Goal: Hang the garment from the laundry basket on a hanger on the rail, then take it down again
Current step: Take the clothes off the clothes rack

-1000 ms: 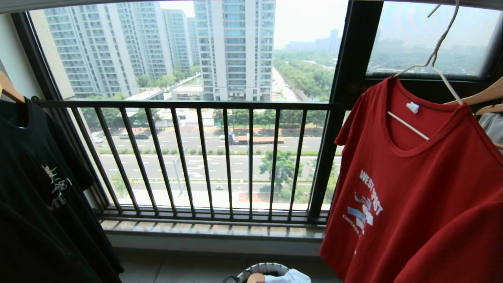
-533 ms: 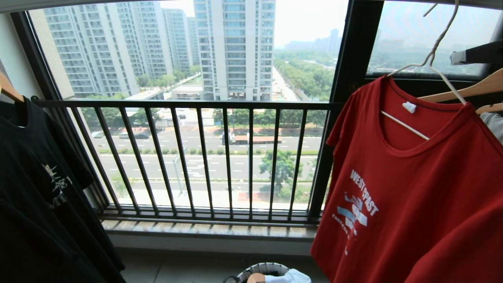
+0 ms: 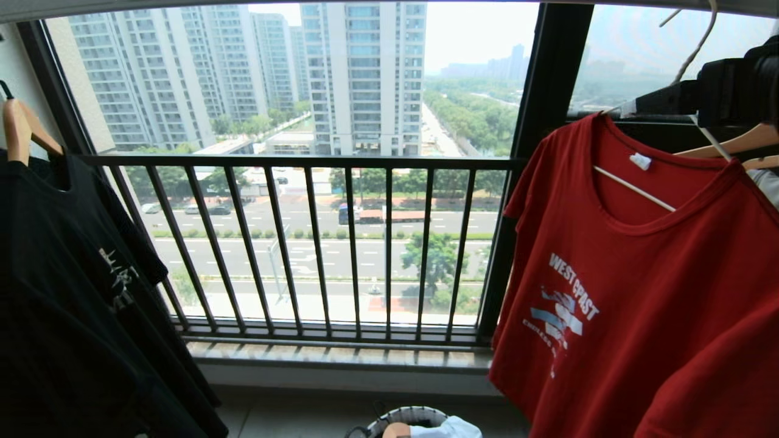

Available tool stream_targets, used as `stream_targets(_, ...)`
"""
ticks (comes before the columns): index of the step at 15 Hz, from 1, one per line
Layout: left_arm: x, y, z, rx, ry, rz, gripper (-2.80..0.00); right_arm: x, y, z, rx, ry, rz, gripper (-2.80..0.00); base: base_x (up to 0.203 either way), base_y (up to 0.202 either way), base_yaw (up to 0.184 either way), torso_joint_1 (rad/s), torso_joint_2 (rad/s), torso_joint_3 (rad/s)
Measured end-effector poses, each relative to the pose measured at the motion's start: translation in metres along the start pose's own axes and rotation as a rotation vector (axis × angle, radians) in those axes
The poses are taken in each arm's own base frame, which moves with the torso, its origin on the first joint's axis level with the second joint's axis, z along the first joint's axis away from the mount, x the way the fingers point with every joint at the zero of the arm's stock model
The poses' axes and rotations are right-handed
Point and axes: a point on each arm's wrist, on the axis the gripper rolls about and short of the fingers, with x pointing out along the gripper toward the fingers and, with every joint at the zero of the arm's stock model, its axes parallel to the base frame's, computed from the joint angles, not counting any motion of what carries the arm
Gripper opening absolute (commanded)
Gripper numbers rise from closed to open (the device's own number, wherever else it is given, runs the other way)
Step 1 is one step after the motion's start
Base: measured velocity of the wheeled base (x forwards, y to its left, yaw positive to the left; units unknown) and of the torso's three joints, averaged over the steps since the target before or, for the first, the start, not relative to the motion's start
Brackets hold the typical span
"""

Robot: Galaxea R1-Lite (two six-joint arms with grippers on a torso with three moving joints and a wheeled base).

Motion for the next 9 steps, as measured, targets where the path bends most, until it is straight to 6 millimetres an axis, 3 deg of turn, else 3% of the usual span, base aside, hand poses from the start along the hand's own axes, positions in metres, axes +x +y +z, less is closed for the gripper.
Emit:
stream_targets(3, 0.000, 0.000, 0.000, 0.000, 0.000, 0.000, -2.80, 0.021, -0.008, -0.003, 0.001, 0.009, -0.032, 0.00, 0.000, 0.000, 0.000, 0.000, 0.00, 0.000)
stream_targets(9, 0.000, 0.000, 0.000, 0.000, 0.000, 0.000, -2.80, 0.042, -0.026, -0.007, 0.000, 0.013, -0.097, 0.00, 0.000, 0.000, 0.000, 0.000, 0.00, 0.000)
